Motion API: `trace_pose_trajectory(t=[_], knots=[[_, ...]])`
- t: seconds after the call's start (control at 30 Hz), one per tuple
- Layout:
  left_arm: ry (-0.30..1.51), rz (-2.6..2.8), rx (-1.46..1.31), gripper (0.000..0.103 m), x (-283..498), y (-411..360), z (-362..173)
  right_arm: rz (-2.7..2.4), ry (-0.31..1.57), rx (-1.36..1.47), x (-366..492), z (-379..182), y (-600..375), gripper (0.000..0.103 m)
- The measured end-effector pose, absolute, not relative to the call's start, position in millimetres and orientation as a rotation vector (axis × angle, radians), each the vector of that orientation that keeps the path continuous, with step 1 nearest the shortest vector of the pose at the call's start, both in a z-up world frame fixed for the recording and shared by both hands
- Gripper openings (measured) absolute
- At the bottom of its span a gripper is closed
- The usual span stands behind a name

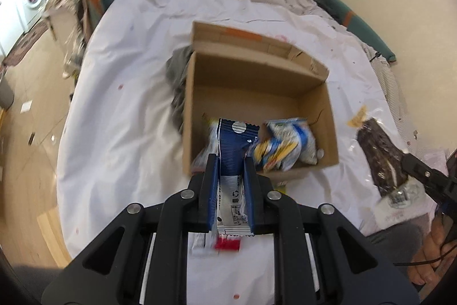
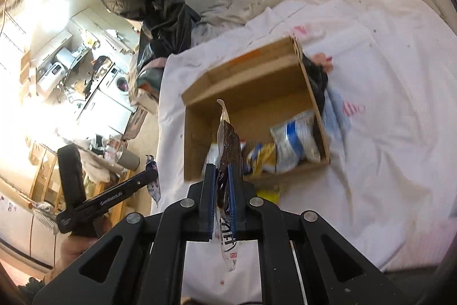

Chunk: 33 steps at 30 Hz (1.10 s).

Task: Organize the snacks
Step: 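Carry the candy bar and brown cookie packet into the box and open both tools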

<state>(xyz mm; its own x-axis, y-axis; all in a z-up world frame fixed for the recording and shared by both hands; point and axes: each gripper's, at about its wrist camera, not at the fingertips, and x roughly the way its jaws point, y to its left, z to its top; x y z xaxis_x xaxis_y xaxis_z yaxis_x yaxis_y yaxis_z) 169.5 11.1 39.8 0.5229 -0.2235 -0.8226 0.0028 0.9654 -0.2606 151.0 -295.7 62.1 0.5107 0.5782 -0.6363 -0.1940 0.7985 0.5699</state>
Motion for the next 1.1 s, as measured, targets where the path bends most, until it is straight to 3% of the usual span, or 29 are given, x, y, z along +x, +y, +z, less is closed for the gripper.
trace_pose_trajectory(t=[0.23, 0.47, 1.1], knots=[[1.013, -0.155, -0.196, 0.014, 222.8, -9.9, 39.5, 0.458, 0.926, 0.457, 207.1, 40.8, -296.9, 0.009], [1.051, -0.159, -0.154, 0.014, 258.2, -32.5, 4.9, 0.44, 0.945, 0.471, 247.9, -3.7, -292.6, 0.009], [1.072, -0.159, -0.119, 0.014, 272.5, -46.0, -43.8, 0.405, 1.007, 0.431, 273.0, -55.6, -270.1, 0.009]])
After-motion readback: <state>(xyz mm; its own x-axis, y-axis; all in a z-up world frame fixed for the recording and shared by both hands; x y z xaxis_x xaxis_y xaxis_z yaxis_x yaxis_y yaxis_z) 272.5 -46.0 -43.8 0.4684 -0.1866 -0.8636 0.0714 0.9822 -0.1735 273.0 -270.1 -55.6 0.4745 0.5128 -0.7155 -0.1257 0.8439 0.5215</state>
